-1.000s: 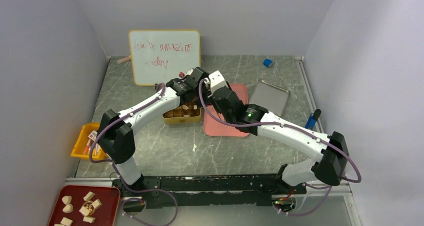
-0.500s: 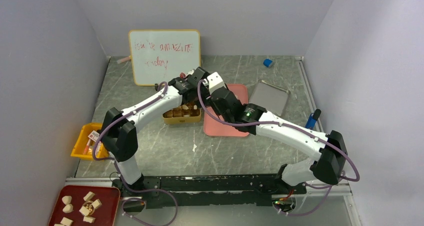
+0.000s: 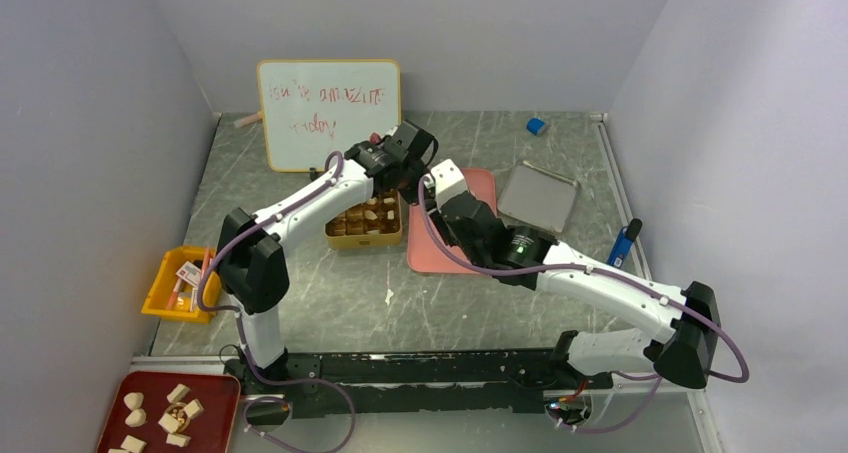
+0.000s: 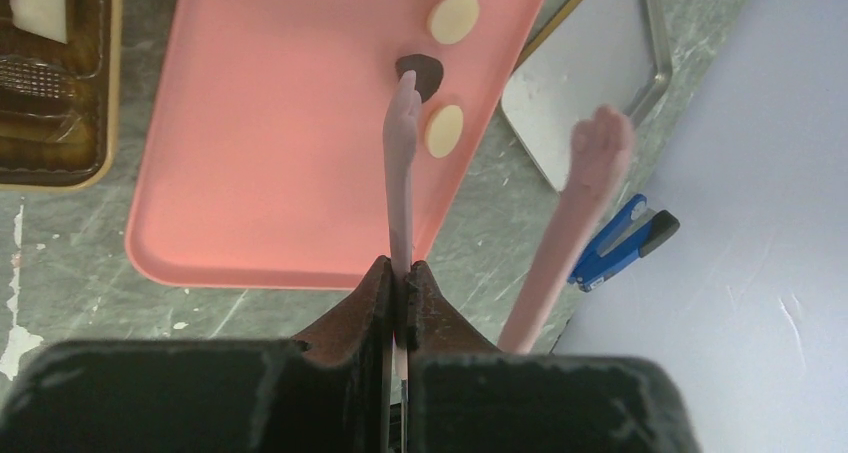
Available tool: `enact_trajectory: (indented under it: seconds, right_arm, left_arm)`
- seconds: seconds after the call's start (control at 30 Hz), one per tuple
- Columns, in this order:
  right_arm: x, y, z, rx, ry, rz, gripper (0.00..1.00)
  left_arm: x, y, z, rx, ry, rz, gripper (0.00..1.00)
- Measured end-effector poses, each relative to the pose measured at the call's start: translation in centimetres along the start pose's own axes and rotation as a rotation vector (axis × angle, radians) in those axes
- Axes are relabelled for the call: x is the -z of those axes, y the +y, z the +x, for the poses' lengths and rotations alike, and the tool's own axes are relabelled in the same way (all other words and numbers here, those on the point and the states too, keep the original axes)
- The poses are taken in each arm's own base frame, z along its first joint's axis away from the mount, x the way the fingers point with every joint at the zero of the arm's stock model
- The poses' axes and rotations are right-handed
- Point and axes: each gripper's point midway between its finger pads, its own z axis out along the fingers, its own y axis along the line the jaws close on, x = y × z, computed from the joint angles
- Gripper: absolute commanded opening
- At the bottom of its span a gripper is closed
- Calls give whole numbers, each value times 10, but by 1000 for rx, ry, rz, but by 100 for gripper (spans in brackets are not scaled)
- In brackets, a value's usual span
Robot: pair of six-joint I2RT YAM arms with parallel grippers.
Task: Pack the chocolate
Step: Adjust the clamp.
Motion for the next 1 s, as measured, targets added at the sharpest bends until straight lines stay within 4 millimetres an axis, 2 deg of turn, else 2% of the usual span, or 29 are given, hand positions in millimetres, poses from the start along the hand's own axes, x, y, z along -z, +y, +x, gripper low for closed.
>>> enact_trajectory:
  seconds: [0.2,0.73,1.0]
  right_arm:
    - [-5,2,24,25,37,2,40]
    - [-20,5,28,36,4,30,35]
    - [-13,6,30,31,-16,20,34]
  left_arm:
    - [0,-5,1,1,13,7,5]
    - [-1,6,5,0,27,-39,5]
    - [1,8,10,0,45,-49,5]
